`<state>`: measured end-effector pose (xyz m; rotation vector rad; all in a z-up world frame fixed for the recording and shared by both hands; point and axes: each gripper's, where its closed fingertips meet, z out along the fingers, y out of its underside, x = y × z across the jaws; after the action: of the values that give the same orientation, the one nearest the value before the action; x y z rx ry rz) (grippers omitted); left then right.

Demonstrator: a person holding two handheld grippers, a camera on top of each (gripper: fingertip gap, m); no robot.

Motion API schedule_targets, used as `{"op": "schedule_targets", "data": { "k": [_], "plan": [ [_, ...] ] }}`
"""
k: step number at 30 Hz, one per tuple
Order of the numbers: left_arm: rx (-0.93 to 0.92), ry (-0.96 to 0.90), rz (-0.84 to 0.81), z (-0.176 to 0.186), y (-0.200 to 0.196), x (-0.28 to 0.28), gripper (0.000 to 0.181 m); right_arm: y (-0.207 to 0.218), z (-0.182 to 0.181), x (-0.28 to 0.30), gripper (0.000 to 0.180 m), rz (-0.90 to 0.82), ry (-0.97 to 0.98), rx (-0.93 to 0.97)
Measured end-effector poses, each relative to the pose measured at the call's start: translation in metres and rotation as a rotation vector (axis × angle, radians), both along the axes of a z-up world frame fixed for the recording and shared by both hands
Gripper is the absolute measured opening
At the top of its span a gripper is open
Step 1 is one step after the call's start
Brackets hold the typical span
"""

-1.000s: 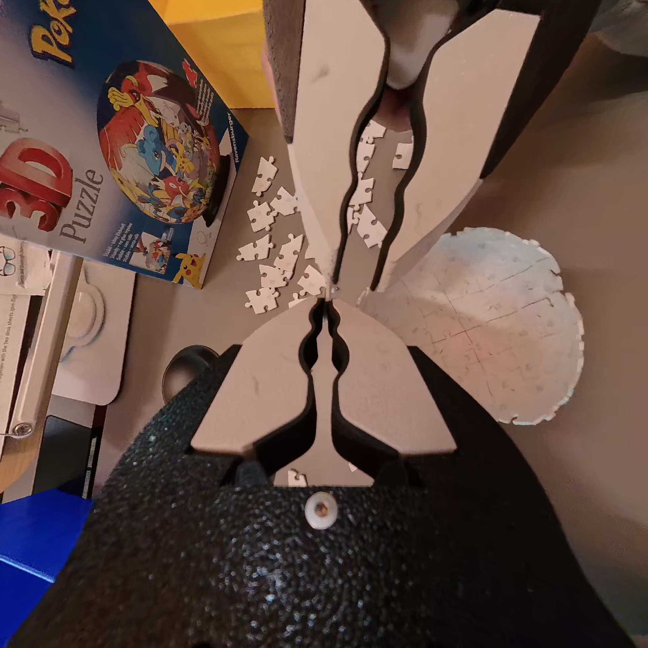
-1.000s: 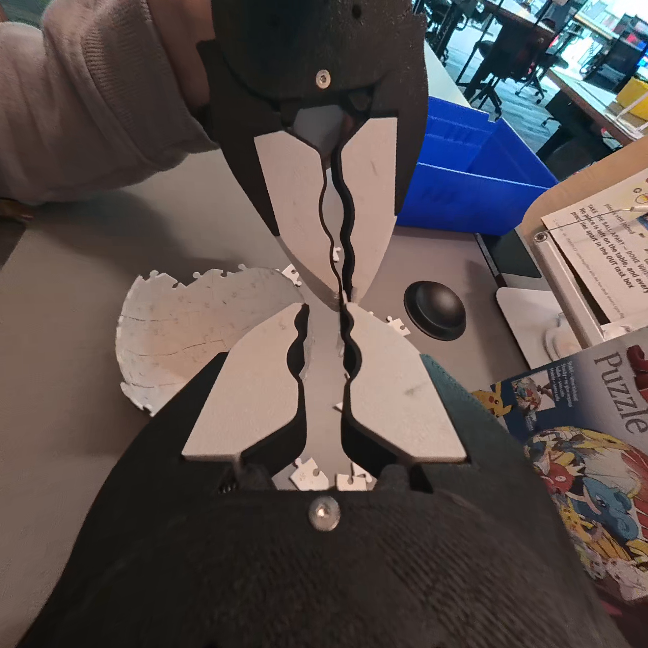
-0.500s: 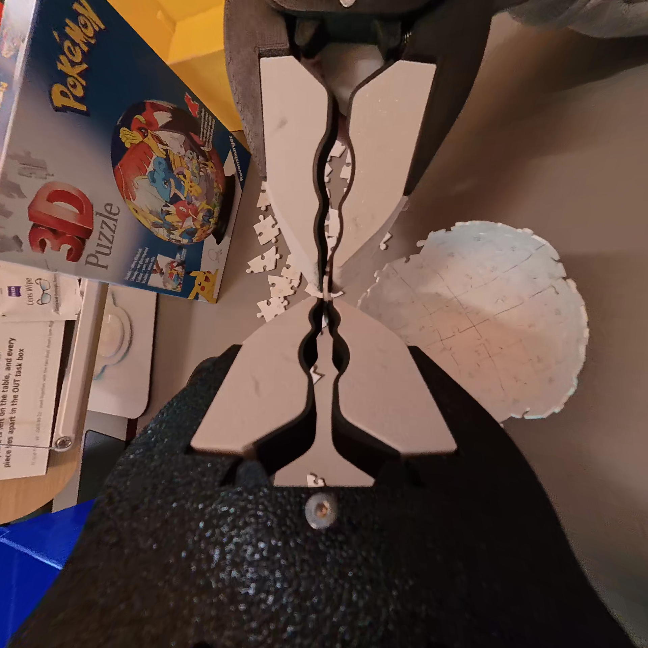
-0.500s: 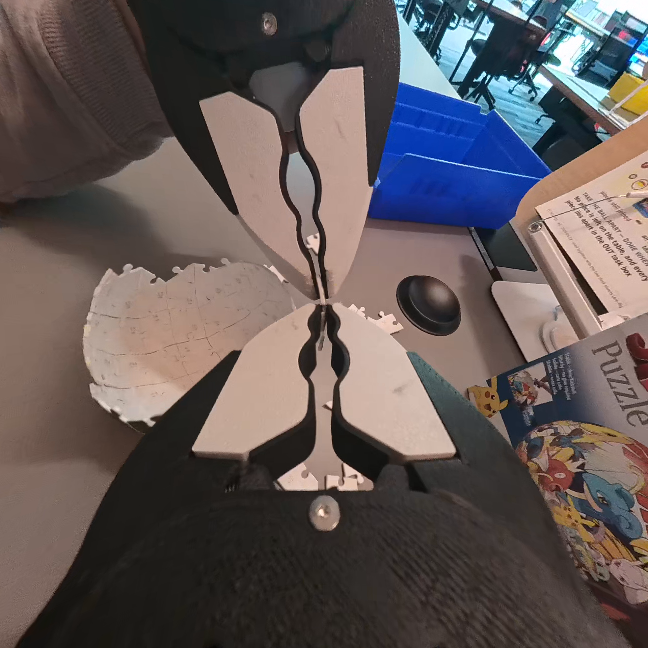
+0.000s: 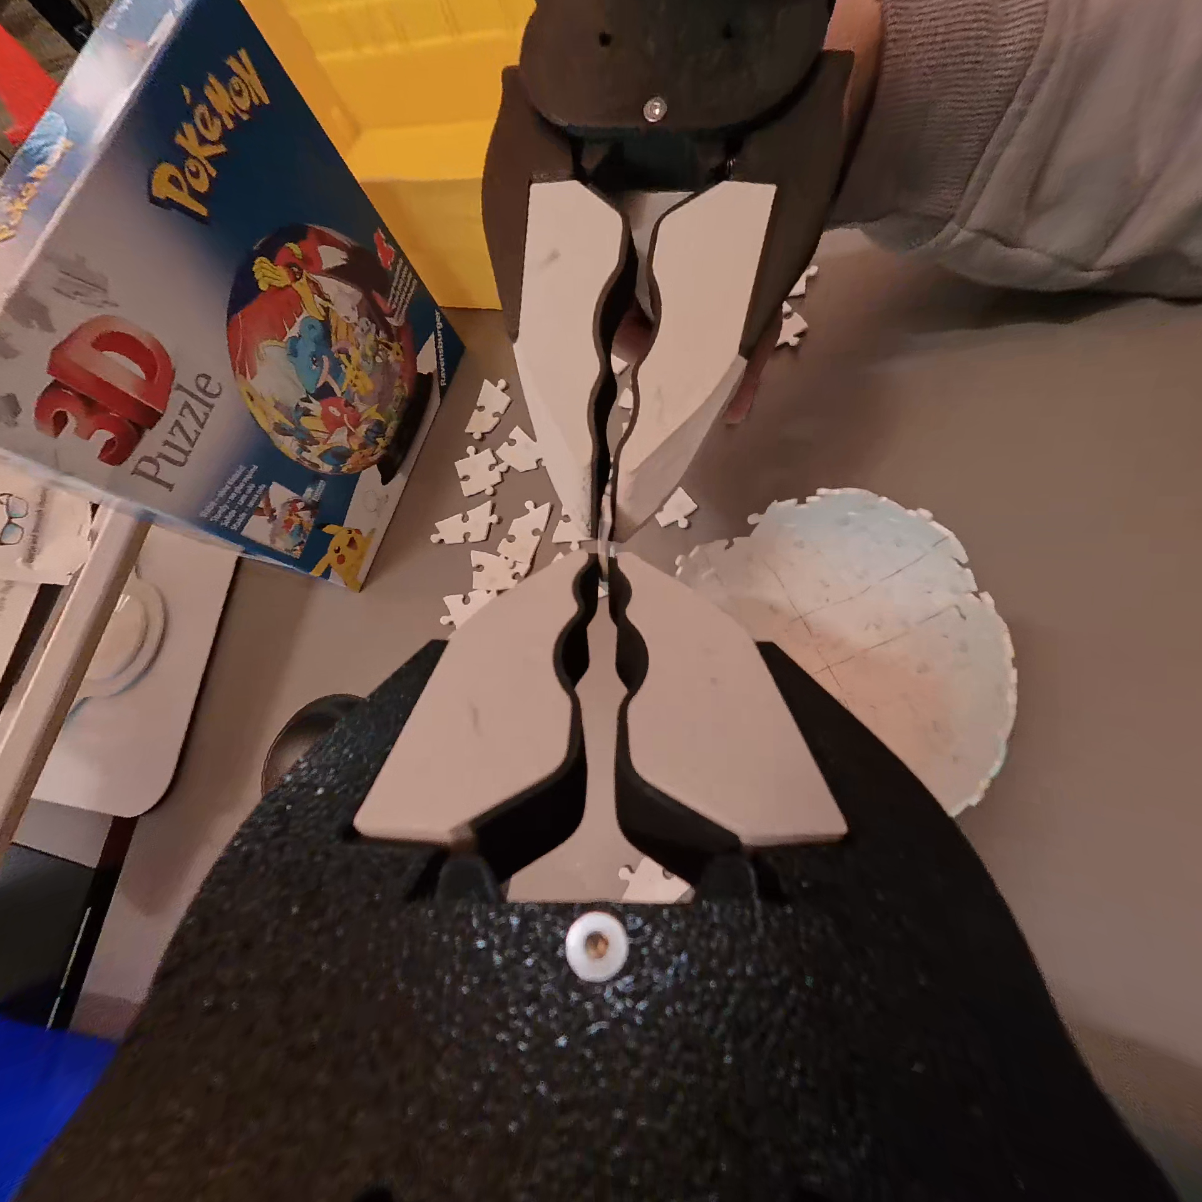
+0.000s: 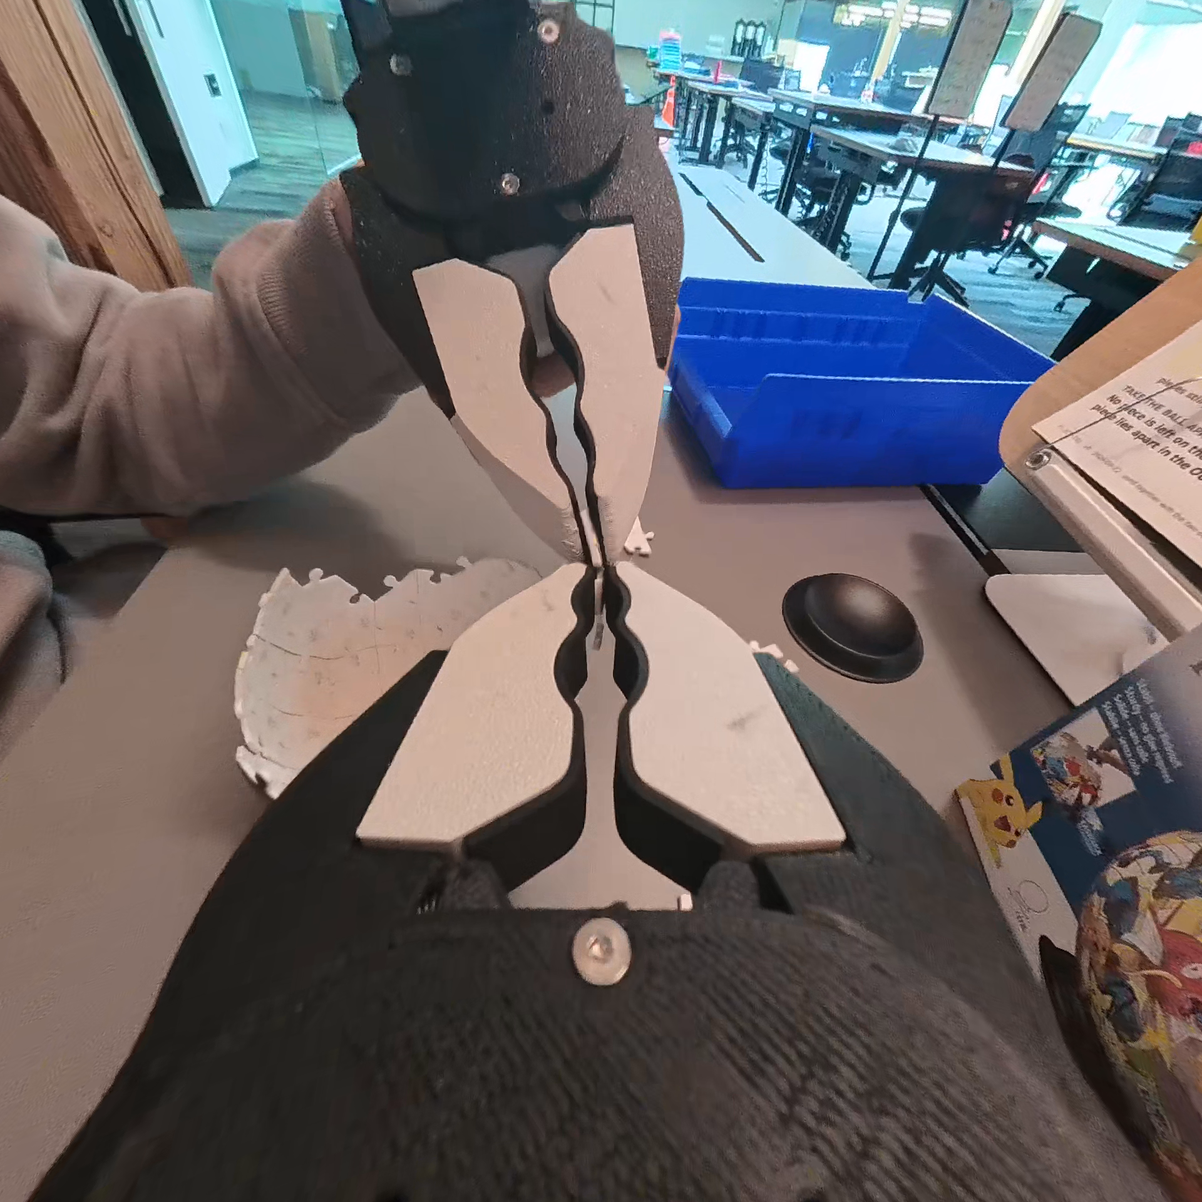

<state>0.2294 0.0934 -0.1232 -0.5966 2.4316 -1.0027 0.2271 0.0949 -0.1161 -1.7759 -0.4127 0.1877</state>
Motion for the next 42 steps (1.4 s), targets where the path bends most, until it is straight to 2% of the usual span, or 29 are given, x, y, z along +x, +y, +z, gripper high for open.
{"op": "schedule_targets", "data": {
  "k": [4,7,10,12,15,19,25,31,37,42],
  "plan": [
    [-0.005,0.046,0.008,-0.007,0.000,0.001,0.002,-0.002,-0.007,0.000,0.005,0.015,-0.043,-0.020],
    [0.040,0.040,0.020,-0.012,0.007,0.004,0.002,-0.002,-0.005,0.005,0.033,-0.031,-0.072,-0.015],
    [0.024,0.025,0.007,-0.009,0.004,0.004,0.002,0.000,-0.007,0.005,0.039,-0.038,-0.028,-0.029],
    [0.029,0.024,0.001,-0.010,0.004,0.003,0.002,0.002,-0.013,0.003,0.038,-0.021,-0.028,-0.051],
    [0.066,0.019,-0.003,-0.013,0.004,0.003,0.002,0.002,-0.016,0.003,0.018,-0.022,-0.062,-0.061],
    [0.091,0.022,0.001,-0.017,0.004,0.004,0.002,0.001,-0.013,0.002,0.003,-0.012,-0.054,-0.054],
    [0.098,0.040,0.008,-0.021,0.003,0.004,0.002,0.002,-0.019,0.004,0.007,-0.030,-0.109,-0.077],
    [0.102,0.075,0.035,-0.027,0.003,0.004,0.002,0.002,-0.028,0.004,0.002,-0.032,-0.158,-0.125],
    [0.116,0.147,0.032,-0.030,0.005,-0.012,0.027,0.001,-0.026,0.012,0.002,-0.047,-0.128,-0.114],
    [0.209,0.237,0.094,-0.051,0.014,-0.012,0.024,0.000,-0.024,0.006,0.002,-0.029,-0.122,-0.119]
  ]
}}
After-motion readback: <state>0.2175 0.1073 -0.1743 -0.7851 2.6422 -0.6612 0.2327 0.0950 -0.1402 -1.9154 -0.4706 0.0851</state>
